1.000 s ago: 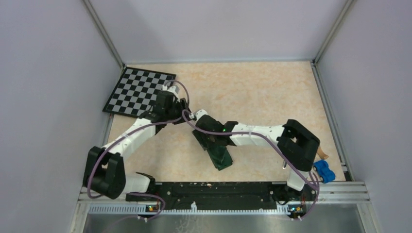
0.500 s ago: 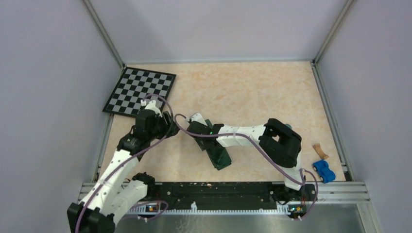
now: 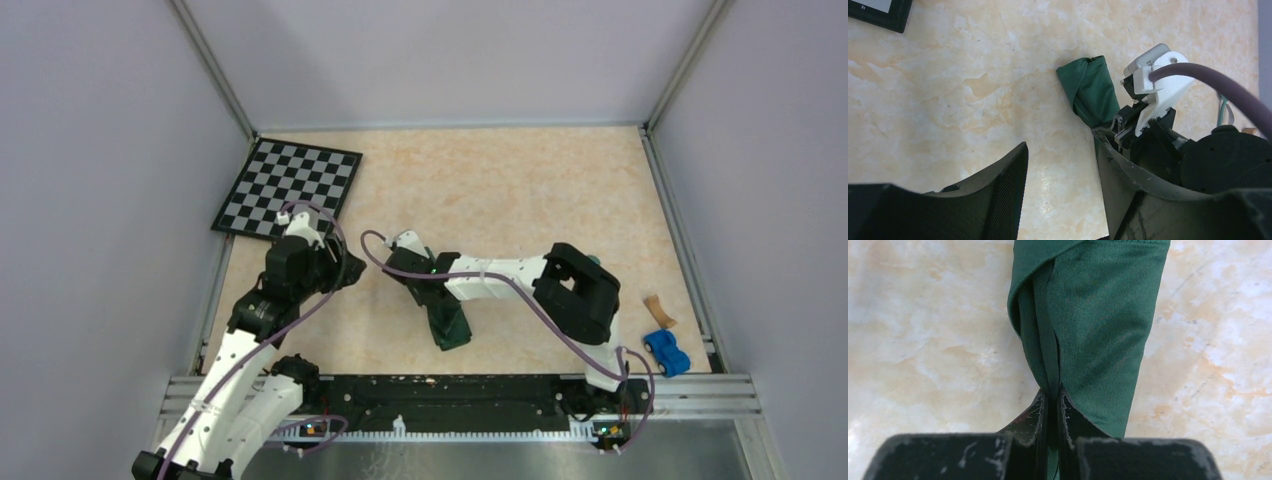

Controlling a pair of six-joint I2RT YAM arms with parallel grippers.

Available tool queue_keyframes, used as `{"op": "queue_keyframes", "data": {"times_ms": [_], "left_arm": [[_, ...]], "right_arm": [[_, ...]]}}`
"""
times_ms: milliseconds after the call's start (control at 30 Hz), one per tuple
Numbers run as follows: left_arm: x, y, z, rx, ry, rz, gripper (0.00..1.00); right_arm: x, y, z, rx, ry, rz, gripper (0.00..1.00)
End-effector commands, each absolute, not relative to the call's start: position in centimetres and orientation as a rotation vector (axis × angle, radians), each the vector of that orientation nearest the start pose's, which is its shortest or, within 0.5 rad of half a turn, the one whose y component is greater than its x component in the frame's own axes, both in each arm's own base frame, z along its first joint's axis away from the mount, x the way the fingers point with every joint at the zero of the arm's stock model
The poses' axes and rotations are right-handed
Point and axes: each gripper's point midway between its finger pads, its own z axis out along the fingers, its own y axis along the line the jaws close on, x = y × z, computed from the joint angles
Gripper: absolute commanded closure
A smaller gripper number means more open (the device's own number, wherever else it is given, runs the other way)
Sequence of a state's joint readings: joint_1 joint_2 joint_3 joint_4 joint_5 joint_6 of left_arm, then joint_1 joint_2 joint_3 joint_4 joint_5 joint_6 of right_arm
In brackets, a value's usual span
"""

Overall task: Fold the napkin into a case and place the utensils inside
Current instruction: Pick up the smaller rectangle-folded napkin from the center of the board, then turn over the smaller rectangle-folded napkin at the center of the board.

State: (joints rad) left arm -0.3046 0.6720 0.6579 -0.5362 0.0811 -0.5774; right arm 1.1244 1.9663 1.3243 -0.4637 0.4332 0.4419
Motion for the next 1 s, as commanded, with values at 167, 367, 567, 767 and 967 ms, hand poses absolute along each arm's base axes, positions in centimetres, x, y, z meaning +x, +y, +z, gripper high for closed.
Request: {"op": "queue_keyframes", "data": {"times_ms": [167, 367, 567, 767, 967], "left_arm": [[23.8, -10.4, 22.2, -0.265, 2.035, -0.593, 0.41], [24.1, -10.9, 22.8, -0.262, 2.019, -0.627, 0.41], [24.5, -12.2, 21.6, -0.253, 2.078, -0.681, 0.42], [25.0, -14.5, 19.3, -0.197, 2.158, -0.786, 0.41], [25.5, -18.8, 18.7, -0.020, 2.175, -1.042, 0.39]], "right_arm": [[21.2, 42.9, 11.4, -0.540, 2.385, 1.012, 1.00], [19.9, 44.9, 13.0, -0.361, 2.255, 1.698, 1.00], [20.7, 43.9, 12.0, -0.240, 2.135, 1.918, 1.00], [22.0, 40.1, 7.6, -0.132, 2.222, 1.874, 1.00], [23.4, 35.7, 6.0, -0.095, 2.261, 1.793, 0.73]]}}
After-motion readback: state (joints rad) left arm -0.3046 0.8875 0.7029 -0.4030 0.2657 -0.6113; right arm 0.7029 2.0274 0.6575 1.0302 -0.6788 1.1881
